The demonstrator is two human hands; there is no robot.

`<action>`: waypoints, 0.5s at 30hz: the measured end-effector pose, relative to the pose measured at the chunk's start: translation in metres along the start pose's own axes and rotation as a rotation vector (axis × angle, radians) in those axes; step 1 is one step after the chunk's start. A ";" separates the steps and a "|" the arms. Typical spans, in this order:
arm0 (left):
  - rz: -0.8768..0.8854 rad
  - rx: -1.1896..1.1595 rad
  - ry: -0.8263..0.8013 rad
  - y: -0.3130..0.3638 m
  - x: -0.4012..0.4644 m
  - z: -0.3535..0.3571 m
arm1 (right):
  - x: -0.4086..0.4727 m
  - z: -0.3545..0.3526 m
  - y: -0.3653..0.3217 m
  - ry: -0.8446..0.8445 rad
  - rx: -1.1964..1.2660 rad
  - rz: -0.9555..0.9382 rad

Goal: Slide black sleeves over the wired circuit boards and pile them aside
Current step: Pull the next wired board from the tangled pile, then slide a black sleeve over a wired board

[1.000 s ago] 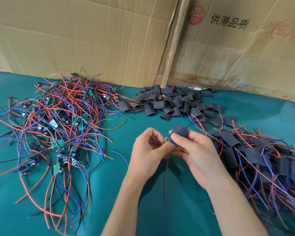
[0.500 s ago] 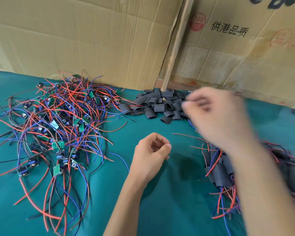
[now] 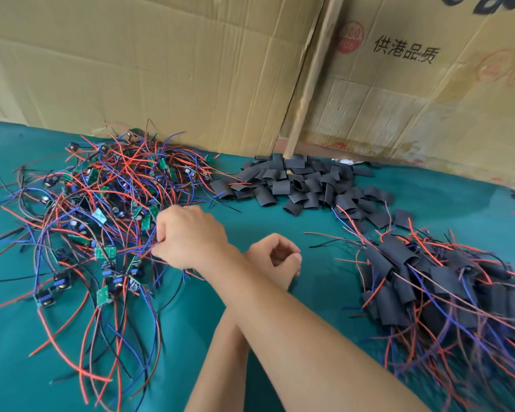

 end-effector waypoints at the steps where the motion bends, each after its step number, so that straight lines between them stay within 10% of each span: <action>1: 0.004 0.015 -0.008 0.001 0.000 0.001 | -0.001 -0.004 0.003 0.010 0.012 0.000; 10: -0.051 0.016 -0.056 0.002 -0.006 -0.011 | -0.030 -0.092 0.035 0.270 0.404 -0.025; 15: -0.169 -0.516 0.107 0.004 -0.005 -0.021 | -0.064 -0.146 0.057 0.338 0.814 -0.102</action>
Point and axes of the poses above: each hand's wrist, its own x-axis towards the middle knuckle, its own z-axis out of the palm, y = z × x, the point moved 7 cm from there along x, towards the middle knuckle, and after that the axes turned 2 degrees about x, right-handed, at the moved point
